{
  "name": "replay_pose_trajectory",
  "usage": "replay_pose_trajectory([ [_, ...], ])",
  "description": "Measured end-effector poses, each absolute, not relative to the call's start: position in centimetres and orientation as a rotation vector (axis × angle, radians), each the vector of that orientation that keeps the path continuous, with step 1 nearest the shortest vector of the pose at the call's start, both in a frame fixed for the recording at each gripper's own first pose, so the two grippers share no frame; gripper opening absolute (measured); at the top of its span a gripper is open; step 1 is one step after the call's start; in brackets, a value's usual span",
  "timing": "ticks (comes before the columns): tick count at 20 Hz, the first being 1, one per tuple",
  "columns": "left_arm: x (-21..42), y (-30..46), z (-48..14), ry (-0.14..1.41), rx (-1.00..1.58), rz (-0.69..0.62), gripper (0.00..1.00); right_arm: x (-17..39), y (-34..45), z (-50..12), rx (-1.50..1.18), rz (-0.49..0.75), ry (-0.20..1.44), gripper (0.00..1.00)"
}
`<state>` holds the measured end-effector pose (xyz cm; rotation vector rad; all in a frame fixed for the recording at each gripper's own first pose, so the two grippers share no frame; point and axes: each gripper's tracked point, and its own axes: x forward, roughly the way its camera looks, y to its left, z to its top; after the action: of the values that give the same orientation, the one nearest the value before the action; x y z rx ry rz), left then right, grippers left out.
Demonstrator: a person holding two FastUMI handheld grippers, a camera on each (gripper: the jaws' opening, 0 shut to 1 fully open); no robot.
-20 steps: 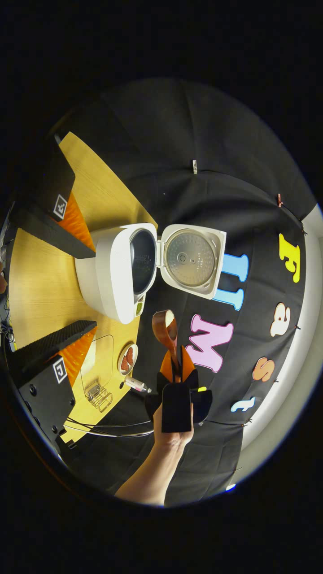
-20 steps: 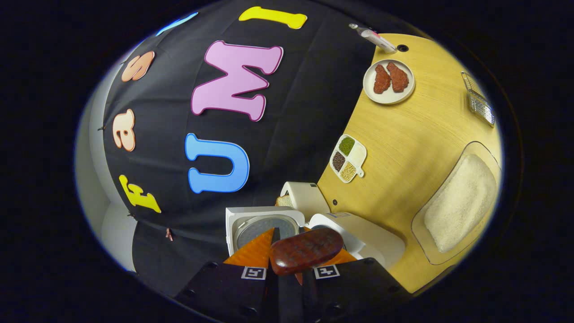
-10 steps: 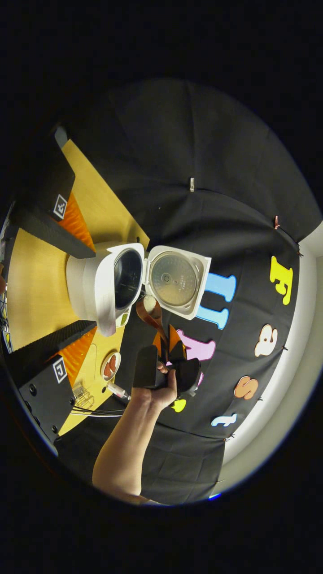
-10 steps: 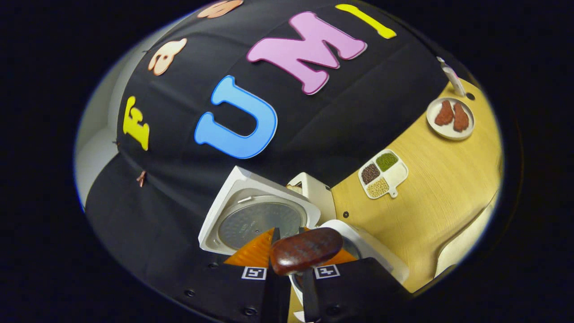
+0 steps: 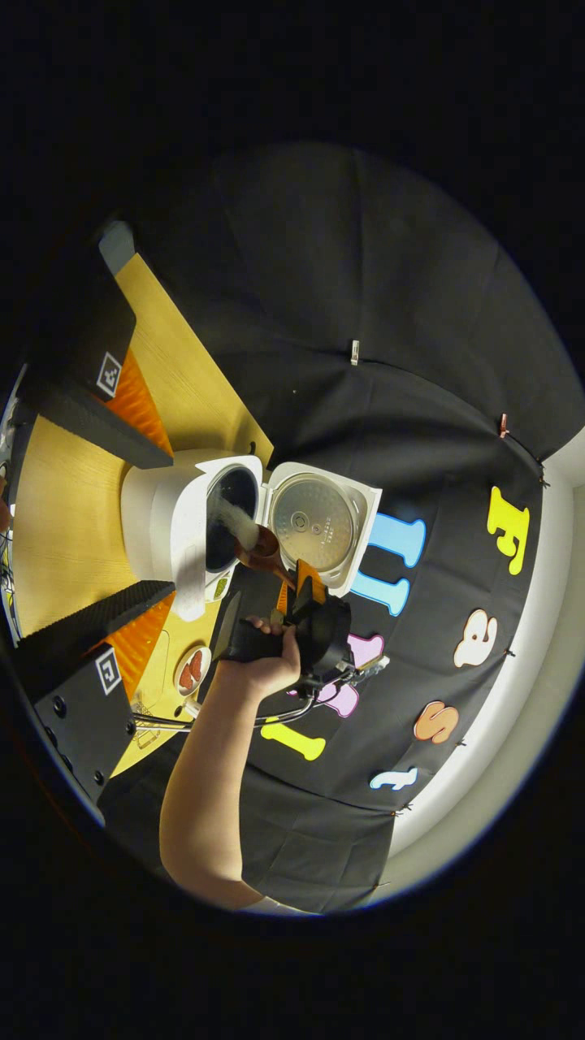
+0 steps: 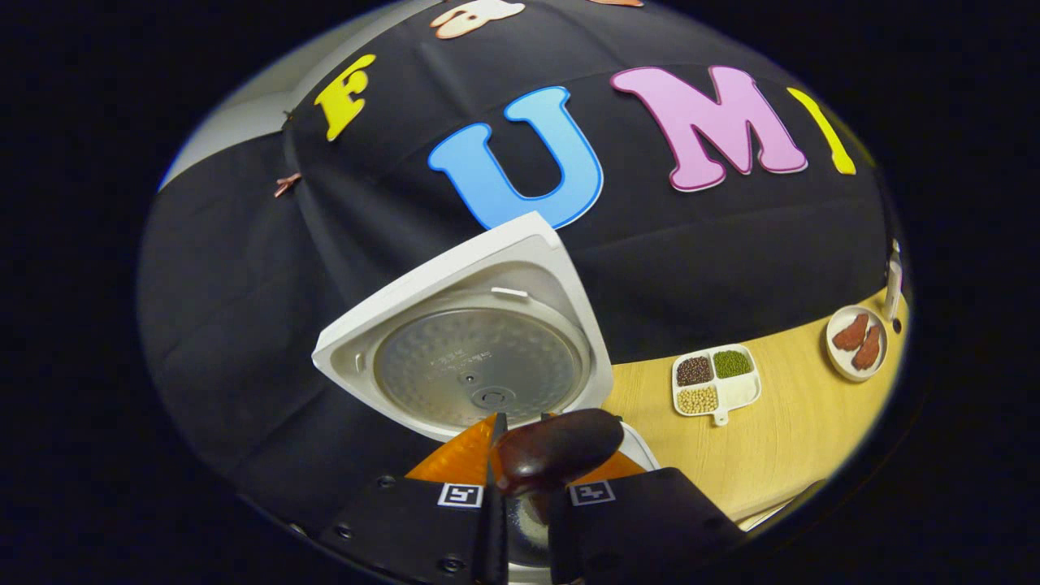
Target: Close the left gripper, press the button to open the rice cooker; take a wooden spoon from the chopstick holder with the right hand, scoop a spoonful of rice and pour it into the rice cooker, then put the wooden spoon back into the chopstick holder.
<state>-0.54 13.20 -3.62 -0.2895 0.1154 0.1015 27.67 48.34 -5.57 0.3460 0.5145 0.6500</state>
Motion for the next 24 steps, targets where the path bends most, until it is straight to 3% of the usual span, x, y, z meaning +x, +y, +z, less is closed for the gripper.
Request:
replay_pose_trajectory([
  [5,-0.6,13.4,-4.3,0.121,-0.304,0.106,0.95,26.3,50.1,-6.2,0.124,0.754,0.407,0.24],
  [6,-0.7,13.5,-4.5,0.124,-0.309,0.108,0.95,26.0,50.6,-6.1,0.082,0.780,0.377,0.19],
  [7,-0.6,13.5,-4.7,0.127,-0.312,0.109,0.96,25.6,51.2,-6.2,0.033,0.806,0.348,0.23],
  [13,-0.8,14.3,-5.1,0.133,-0.303,0.131,0.96,21.9,54.5,-7.8,-0.296,0.966,0.181,0.23],
  [17,-1.3,14.6,-5.5,0.140,-0.287,0.139,0.96,20.2,55.3,-9.2,-0.448,1.008,0.101,0.23],
  [19,-1.3,14.8,-5.5,0.137,-0.280,0.145,0.96,19.9,55.1,-9.3,-0.454,1.010,0.100,0.19],
  [22,-1.4,14.5,-5.5,0.136,-0.286,0.146,0.96,20.5,54.2,-7.7,-0.373,0.988,0.123,0.24],
  [23,-1.4,14.3,-5.4,0.135,-0.282,0.147,0.96,20.9,53.8,-6.5,-0.332,0.977,0.123,0.19],
  [24,-1.4,14.1,-5.2,0.133,-0.272,0.146,0.96,21.1,53.0,-5.6,-0.291,0.962,0.121,0.24],
])
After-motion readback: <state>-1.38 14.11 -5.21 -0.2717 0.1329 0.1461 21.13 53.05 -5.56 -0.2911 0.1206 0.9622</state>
